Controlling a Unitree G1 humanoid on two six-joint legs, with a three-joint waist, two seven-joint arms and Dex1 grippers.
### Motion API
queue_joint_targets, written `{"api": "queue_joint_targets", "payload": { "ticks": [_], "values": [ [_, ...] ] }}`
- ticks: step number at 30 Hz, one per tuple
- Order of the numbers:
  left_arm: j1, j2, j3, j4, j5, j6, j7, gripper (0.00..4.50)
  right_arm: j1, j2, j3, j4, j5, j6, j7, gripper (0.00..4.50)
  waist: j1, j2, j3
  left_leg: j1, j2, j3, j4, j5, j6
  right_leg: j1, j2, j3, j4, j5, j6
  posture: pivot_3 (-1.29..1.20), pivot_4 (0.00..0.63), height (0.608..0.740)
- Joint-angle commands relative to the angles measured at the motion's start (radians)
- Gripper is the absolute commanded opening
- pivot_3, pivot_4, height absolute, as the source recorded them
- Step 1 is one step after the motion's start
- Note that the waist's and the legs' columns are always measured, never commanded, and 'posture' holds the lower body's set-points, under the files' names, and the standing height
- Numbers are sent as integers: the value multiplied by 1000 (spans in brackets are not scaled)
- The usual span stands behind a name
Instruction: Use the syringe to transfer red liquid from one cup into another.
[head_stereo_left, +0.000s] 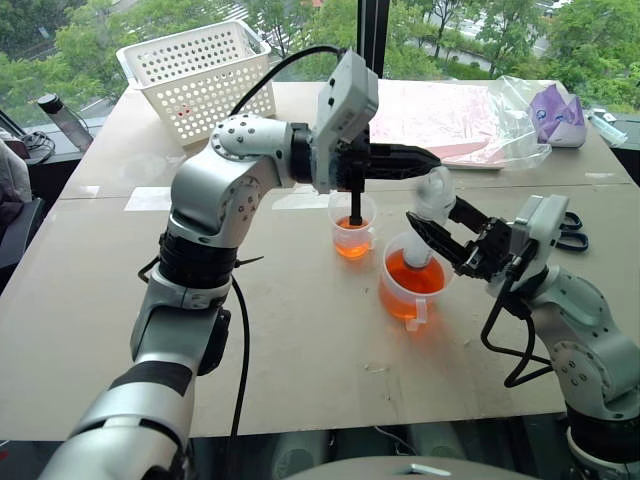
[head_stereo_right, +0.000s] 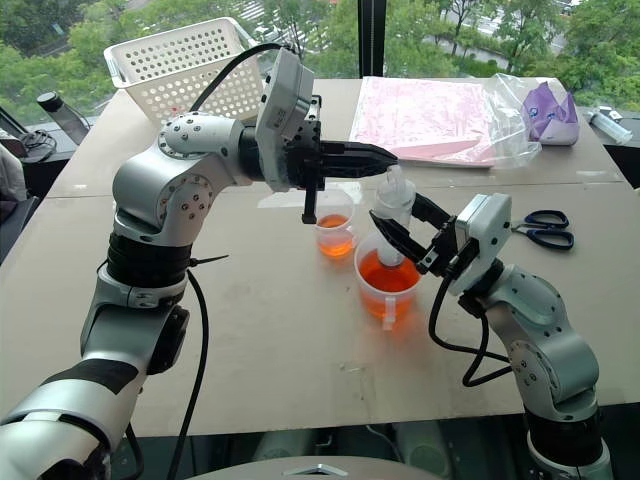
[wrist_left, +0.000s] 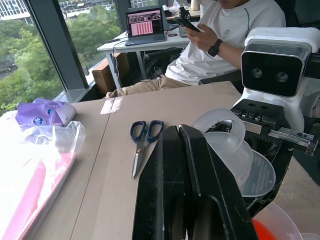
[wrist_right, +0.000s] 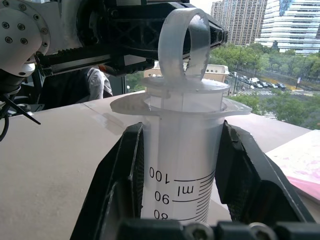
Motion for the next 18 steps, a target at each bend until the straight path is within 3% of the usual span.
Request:
{"api": "queue_joint_targets", "payload": {
  "ticks": [1, 6, 11, 18],
  "values": [
    [-33, 11, 25, 7, -13, 16, -8, 566, -5, -7, -16, -40, 14, -17, -11, 1491, 0, 0, 0, 0, 0, 0, 0, 0, 0, 0, 0, 0, 0, 0, 0, 0, 150, 740],
    [-45, 20, 39, 32, -4, 16, 1, 2668, -2, -10, -19, -41, 18, -19, -19, 1491, 1, 0, 0, 0, 0, 0, 0, 0, 0, 0, 0, 0, 0, 0, 0, 0, 150, 740],
    [-25, 28, 39, -31, -67, 83, -41, 2668, -4, -8, -12, -38, 21, -20, -24, 1491, 1, 0, 0, 0, 0, 0, 0, 0, 0, 0, 0, 0, 0, 0, 0, 0, 150, 740],
    [-28, -11, 21, -18, -33, 74, 4, 2668, -8, -8, -1, -38, 18, -21, -23, 1491, 1, 0, 0, 0, 0, 0, 0, 0, 0, 0, 0, 0, 0, 0, 0, 0, 150, 740]
  ]
}}
